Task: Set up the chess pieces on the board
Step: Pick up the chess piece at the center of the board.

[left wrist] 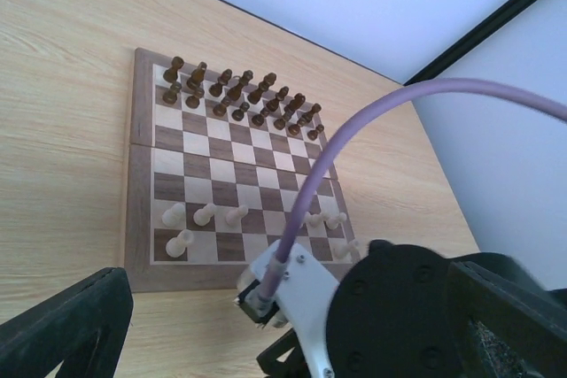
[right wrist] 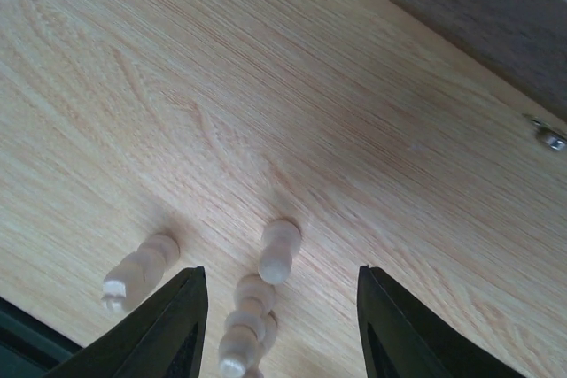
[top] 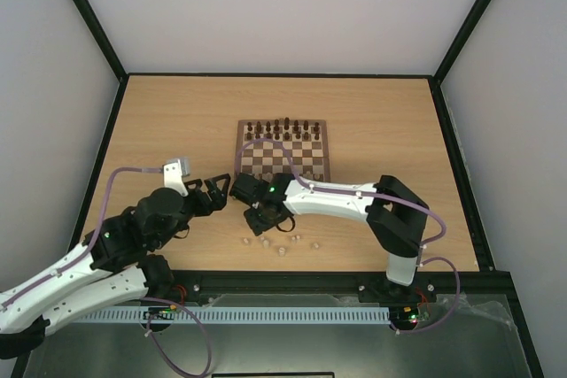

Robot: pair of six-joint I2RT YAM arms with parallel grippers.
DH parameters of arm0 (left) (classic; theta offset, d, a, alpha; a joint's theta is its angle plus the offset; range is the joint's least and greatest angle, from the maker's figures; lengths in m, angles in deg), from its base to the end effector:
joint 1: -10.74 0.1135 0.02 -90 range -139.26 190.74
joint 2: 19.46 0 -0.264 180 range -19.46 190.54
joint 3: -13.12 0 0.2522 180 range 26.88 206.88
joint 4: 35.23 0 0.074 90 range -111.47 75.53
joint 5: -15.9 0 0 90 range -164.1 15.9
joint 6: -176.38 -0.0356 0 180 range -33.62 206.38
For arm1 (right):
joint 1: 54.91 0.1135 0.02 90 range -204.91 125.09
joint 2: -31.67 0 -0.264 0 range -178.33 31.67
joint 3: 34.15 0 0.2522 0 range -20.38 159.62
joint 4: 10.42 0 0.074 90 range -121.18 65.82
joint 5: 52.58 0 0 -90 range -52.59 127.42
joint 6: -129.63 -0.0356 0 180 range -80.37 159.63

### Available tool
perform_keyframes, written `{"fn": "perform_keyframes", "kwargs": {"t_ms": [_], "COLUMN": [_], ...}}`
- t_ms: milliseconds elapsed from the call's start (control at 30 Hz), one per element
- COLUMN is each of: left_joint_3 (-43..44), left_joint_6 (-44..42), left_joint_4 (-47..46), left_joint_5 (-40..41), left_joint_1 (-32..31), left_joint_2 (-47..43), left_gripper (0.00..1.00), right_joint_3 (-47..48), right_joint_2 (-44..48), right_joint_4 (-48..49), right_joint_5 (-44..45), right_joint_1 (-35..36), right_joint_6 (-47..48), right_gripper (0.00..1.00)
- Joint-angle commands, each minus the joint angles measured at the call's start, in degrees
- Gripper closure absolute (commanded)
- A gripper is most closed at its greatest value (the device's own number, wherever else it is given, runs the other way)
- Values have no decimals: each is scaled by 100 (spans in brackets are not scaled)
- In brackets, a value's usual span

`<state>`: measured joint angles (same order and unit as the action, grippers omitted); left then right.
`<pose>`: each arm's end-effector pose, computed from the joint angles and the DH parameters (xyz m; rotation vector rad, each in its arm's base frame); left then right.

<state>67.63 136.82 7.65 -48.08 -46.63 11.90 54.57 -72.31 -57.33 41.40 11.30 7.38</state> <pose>0.0812 -0.0979 0.3143 -0.1981 1.9603 -0.8411 0.1548 0.3451 0.2065 -0.7769 2.6250 0.4515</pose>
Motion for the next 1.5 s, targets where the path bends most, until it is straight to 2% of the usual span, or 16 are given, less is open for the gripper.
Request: {"fn": "perform_keyframes", "kwargs": {"t_ms": [0,233,633,1033,1300,1467], "left_joint_3": [55,80,36,62,158,225], "left_joint_6": [-165,-166,-157,-173,-264,-360], "left_joint_4": [168,372,405,401,414,377], "left_joint_5": [163,268,361,420,561,641], "left_joint_1": [-30,-30,-31,-36,-25,-29], "left_joint_2": [-209,-359,-431,-316,-93,96], "left_gripper": [1,1,1,1,1,1], "right_joint_3": [299,498,557,707,912,1195], "right_joint_2": [-340,-732,-894,-766,32,34], "right_joint_4": [-535,-737,-790,-767,-1121,-1243], "right_joint_5": [9,85,129,462,848,845], "right_joint_1": [73,159,190,147,-499,-1100], "right_joint_6": [-97,-123,-91,-2,276,595], "right_gripper": [54,63,81,90,91,91]}}
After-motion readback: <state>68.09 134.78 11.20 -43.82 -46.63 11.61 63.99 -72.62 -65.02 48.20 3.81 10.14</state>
